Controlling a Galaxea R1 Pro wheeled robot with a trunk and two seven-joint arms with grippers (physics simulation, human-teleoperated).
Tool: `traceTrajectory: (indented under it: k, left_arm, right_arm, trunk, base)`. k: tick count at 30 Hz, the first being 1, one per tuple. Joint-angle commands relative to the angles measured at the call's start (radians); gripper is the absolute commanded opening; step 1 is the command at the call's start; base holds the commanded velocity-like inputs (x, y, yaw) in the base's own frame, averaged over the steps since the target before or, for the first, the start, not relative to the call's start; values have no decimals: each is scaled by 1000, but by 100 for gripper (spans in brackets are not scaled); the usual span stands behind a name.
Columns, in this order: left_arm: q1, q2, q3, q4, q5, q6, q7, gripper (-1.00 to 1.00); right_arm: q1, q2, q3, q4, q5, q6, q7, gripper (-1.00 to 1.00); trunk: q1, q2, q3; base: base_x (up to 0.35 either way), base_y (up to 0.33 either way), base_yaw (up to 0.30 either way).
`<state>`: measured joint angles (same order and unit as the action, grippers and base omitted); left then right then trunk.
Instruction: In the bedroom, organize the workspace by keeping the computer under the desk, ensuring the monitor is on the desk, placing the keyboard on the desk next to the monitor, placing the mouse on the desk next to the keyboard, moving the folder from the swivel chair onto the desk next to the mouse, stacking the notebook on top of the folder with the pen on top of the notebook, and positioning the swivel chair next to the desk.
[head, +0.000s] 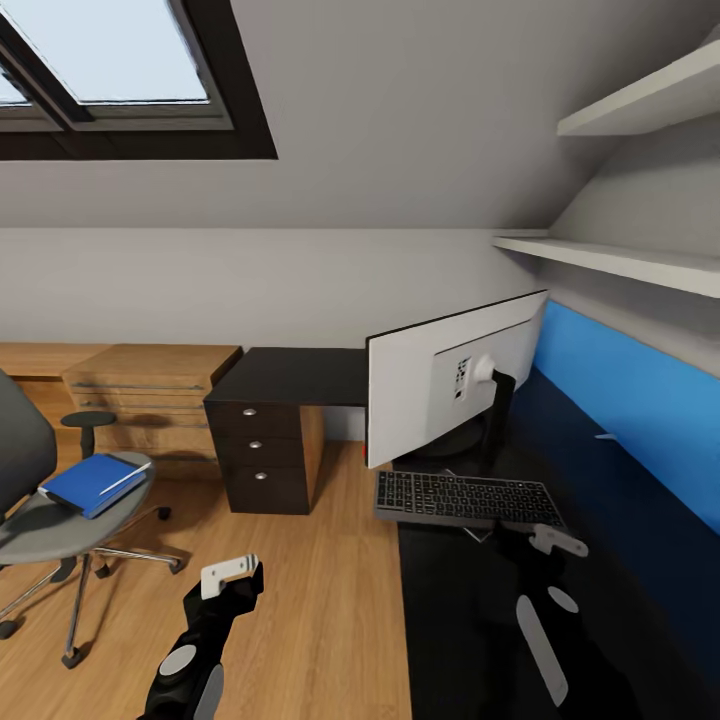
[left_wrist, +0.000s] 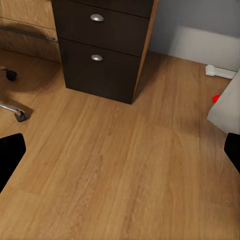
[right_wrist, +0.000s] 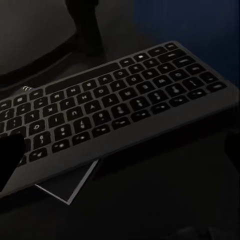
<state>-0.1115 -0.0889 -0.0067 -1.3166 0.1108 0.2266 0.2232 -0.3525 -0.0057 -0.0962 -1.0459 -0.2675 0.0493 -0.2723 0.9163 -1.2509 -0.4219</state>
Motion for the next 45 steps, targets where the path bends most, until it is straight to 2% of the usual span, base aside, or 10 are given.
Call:
traceTrajectory:
  k: [1,5,8,9,12,15,26,33,45]
  left_arm:
    - [-1,0,0,-2,10,4,5,100]
    - [-1,0,0,-3,10,4,5,100]
    - [-1,0,0,-3,10,4,5,100]
    - [-1,0,1,-3,10,4,5,100]
    - [-1,0,1,-3,10,4,5,100]
    - [-1,0,1,-5,10,4,5,100]
    - [-1,0,1,-4,10,5,5,100]
    - [-1,0,1,-4,10,4,5,100]
    - [-1,0,1,-3,10,4,5,100]
  right_arm:
    - [0,-5,0,-2,-6,5,-5,100]
    - [-1,-47,-16,2,-6,4,-8,100]
    - [-2,-68,-22,15,-5,4,-8,100]
    - [-5,-81,-23,57,-4,4,-8,100]
    - [-16,-91,-21,144,0,4,-8,100]
    - [-33,-92,-16,204,7,10,-8,100]
    - [-36,-89,-8,211,7,18,-8,100]
    - [-36,-89,-8,210,7,111,-6,100]
    - [-36,-87,-6,210,7,141,-5,100]
  trunk:
    - [0,-1,-1]
    - [0,-1,-1]
    - [0,-1,-1]
    - [0,-1,-1]
    - [0,-1,-1]
    - [0,-1,-1]
    - [0,-1,-1]
    - [0,-1,-1]
    - [0,-1,-1]
  base:
    - [0,-20,0]
    - [0,-7,0]
    - [0,-1,0]
    - [0,0,0]
    - [0,0,0]
    - [0,0,0]
    - [0,0,0]
    - [0,0,0]
    - [0,0,0]
